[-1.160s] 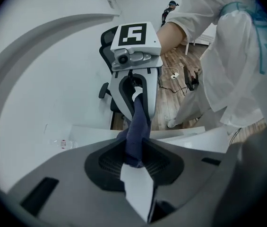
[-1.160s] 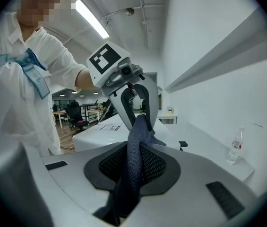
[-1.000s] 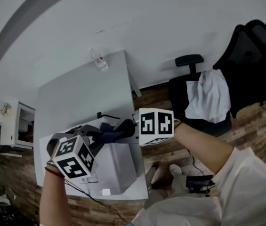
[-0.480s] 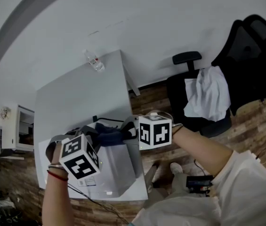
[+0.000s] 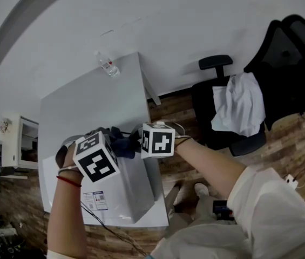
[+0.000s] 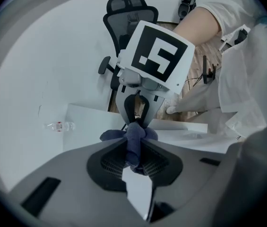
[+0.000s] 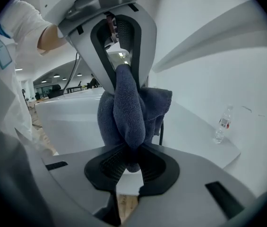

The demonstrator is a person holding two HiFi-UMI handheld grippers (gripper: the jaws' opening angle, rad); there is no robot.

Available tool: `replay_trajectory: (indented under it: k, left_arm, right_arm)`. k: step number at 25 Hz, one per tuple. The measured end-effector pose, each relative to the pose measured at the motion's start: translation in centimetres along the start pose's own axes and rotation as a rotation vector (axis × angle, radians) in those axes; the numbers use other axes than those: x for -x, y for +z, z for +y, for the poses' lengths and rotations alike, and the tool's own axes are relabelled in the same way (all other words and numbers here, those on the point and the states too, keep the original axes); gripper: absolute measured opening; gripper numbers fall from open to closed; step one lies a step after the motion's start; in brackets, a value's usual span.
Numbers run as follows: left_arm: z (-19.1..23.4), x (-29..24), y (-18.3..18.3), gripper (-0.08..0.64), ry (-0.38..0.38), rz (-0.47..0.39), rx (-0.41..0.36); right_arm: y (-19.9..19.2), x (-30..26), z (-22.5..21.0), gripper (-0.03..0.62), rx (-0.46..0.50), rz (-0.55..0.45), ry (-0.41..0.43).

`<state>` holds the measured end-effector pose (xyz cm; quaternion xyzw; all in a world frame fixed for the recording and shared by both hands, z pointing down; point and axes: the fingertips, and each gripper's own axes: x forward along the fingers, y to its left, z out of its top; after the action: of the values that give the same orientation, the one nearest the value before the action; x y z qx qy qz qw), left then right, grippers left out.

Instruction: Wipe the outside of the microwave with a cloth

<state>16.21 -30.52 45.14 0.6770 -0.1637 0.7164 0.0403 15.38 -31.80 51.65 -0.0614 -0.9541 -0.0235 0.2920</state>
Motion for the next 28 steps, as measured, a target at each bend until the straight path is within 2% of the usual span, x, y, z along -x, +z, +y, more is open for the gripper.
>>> replay_trajectory:
  k: [3,6,8,16,20,28]
  left_arm:
    - [0.0,-0.1,-0.2,0.065,-0.058,0.017,0.030]
    - [0.0,-0.2,-0.2,0.063,-0.088,0.054,0.035]
    - [-0.1,-0.2,-0.2,0.063,-0.099,0.065,0.032]
    - [-0.4,0.1,-0.2,0.055,-0.084,0.056,0.029]
    - [-1.0,-0.1,0.1,0.054,-0.078,0.055,0.007]
    - [-3.6,-0.2,0.9,0.054,-0.097,0.045,0.008]
  right_arm:
    - [0.4,-0.5,-0.4,0.071,0.022,0.066,0.016]
    - [1.5,-0.2,-0.7,0.071,0.084,0.149,0.030]
    - [1.4,-0.3,-0.5,0.071,0.089,0.178,0.043]
    - [1.4,-0.5,0.1,0.066,0.103,0.122,0.036]
    - [0.9,-0.5,1.0,0.064,0.116,0.124,0.043]
    - [-0.5,-1.0,3.5,0.063,0.064,0.087,0.092]
